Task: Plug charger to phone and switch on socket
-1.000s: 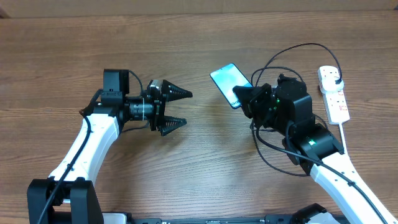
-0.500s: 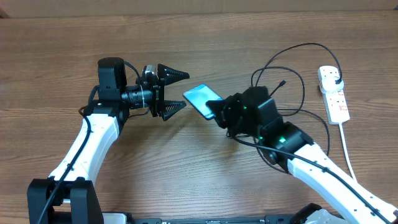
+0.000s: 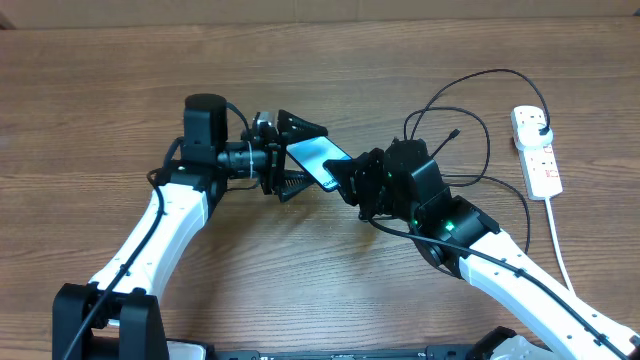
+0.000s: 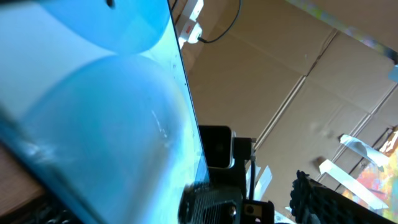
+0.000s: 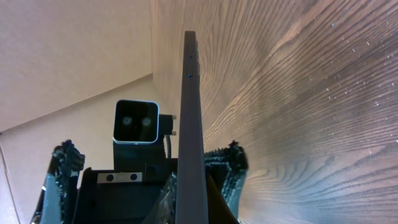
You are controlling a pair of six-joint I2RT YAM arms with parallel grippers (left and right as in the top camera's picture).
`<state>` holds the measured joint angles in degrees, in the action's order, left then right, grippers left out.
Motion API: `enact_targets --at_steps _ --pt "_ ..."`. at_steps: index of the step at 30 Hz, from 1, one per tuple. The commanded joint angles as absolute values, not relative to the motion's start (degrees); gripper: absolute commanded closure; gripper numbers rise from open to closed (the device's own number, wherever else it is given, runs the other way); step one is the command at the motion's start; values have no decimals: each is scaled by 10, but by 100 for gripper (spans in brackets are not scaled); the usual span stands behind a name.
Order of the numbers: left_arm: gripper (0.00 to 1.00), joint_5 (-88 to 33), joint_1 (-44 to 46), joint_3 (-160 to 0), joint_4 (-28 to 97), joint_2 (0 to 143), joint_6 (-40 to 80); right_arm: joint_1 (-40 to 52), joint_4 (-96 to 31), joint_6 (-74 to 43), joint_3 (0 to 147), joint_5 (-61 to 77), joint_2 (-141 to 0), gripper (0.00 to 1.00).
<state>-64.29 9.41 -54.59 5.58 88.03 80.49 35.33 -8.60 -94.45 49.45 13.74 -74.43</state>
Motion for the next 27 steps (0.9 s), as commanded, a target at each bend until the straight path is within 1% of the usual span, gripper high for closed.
enact_targets --at_steps 1,4,6,7,9,15,27 --pt "5 -623 102 -546 55 881 828 356 -76 -945 510 164 -740 96" --pt "10 -623 102 -546 55 881 833 356 -76 -948 510 178 -740 96" --pt "16 -623 102 -546 55 881 841 356 -75 -948 510 186 -740 96" --pt "21 -623 102 -546 55 881 845 356 -75 -948 510 190 -740 96" --pt "33 -618 102 -546 55 881 849 356 -75 -948 510 199 -740 96" --pt "54 -608 102 -546 55 881 866 356 -76 -948 510 211 -740 96" --pt "74 -602 102 -546 55 881 937 356 -76 -991 510 211 -740 95"
